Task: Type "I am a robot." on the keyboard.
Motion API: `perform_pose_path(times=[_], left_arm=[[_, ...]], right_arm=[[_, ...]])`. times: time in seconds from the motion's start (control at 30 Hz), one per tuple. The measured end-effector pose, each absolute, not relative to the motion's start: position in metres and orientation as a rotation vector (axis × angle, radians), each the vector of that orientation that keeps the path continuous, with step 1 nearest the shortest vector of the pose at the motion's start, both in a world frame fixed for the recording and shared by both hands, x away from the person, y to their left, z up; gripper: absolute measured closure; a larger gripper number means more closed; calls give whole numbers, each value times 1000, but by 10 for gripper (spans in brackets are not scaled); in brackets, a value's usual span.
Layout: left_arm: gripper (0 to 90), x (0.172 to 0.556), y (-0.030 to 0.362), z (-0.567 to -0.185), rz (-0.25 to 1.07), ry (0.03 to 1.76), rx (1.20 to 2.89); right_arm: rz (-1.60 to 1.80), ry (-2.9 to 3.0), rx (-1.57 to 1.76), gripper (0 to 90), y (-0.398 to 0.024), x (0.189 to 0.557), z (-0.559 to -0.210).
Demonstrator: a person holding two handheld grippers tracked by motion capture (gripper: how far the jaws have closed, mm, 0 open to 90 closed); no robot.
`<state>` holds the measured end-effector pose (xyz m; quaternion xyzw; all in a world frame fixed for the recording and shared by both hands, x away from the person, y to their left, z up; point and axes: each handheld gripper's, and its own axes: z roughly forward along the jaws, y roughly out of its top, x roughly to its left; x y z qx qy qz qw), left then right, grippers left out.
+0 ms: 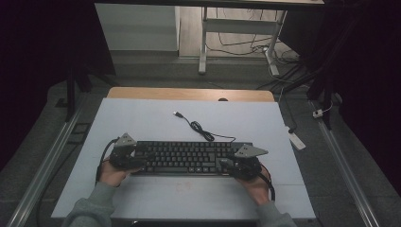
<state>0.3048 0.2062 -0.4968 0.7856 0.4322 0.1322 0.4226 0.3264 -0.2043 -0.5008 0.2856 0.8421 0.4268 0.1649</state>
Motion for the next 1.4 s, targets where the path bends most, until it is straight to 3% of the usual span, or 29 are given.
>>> perform_pose_path(times=[0.37,1.4], left_arm=[[337,303,204,-492,297,1041,1977],[291,304,200,-493,290,1038,1996]], right_arm=[[1213,2393,816,563,-205,327,-501],[1298,2389,767,531,-189,321,-486]])
